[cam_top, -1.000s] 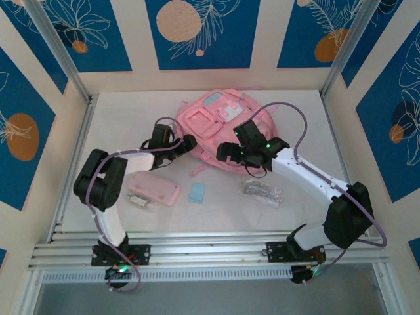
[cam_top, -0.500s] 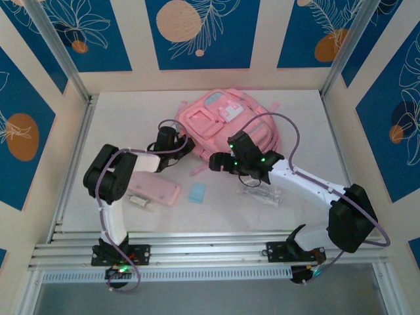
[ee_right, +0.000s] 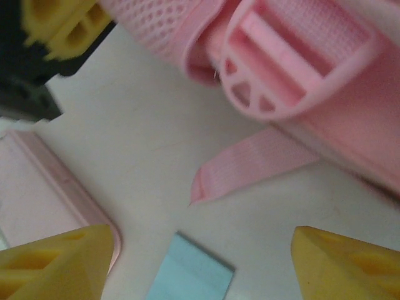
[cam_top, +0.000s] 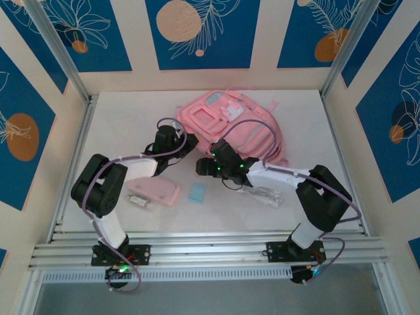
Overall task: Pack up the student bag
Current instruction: Zip the student bag at the top-center of the table.
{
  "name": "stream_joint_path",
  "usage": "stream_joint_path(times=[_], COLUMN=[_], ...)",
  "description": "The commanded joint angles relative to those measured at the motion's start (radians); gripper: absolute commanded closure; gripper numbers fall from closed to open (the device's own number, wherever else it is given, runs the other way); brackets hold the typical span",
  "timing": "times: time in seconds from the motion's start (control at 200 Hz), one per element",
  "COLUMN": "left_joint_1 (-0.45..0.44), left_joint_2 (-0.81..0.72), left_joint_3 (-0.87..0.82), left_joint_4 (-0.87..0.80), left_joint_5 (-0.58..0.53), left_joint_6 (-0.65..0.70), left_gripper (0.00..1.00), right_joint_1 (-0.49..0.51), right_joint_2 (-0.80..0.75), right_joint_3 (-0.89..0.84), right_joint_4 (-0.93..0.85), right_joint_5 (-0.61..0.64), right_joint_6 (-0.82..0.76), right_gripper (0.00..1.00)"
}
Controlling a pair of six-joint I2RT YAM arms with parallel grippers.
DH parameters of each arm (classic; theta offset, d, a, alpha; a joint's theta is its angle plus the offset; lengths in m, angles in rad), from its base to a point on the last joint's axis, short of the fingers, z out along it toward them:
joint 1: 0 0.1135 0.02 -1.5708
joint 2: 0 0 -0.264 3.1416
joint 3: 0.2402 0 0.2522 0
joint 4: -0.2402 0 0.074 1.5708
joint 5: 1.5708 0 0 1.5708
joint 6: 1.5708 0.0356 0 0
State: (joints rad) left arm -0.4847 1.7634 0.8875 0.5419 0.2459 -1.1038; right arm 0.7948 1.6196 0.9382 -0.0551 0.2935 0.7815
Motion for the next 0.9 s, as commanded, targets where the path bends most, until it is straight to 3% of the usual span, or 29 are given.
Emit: stream_joint_path(times=[0.0, 0.295, 0.41, 0.515, 0.62, 0.895], left_joint_1=[-0.027, -0.049, -0.049, -0.049, -0.048, 0.012], left_joint_2=[-0.063, -0.104, -0.124, -0.126, -0.112, -0.052], left_joint_3=[-0.006, -0.034, -0.044, -0.047, -0.045, -0.025], left_joint_4=[0.099, 0.088, 0.077, 0.076, 0.079, 0.067], left_joint_5=[0.058, 0.110, 0.112, 0.107, 0.096, 0.051], left_joint_6=[-0.037, -0.071, -0.069, -0.067, -0.060, 0.011], left_gripper=[1.00, 1.00, 1.00, 1.00, 1.00, 1.00], right_joint_1=[0.001, 0.029, 0.041, 0.041, 0.041, 0.020], right_joint_2=[0.042, 0.207, 0.241, 0.236, 0.221, 0.120], right_joint_3=[0.017, 0.122, 0.170, 0.166, 0.160, 0.125], right_joint_4=[0.101, 0.190, 0.181, 0.219, 0.228, -0.105], right_joint_5=[0.150, 0.402, 0.449, 0.414, 0.362, 0.141], right_joint_6=[0.016, -0.123, -0.170, -0.199, -0.225, -0.145], right_gripper=[0.30, 0.43, 0.58, 0.75, 1.00, 1.00])
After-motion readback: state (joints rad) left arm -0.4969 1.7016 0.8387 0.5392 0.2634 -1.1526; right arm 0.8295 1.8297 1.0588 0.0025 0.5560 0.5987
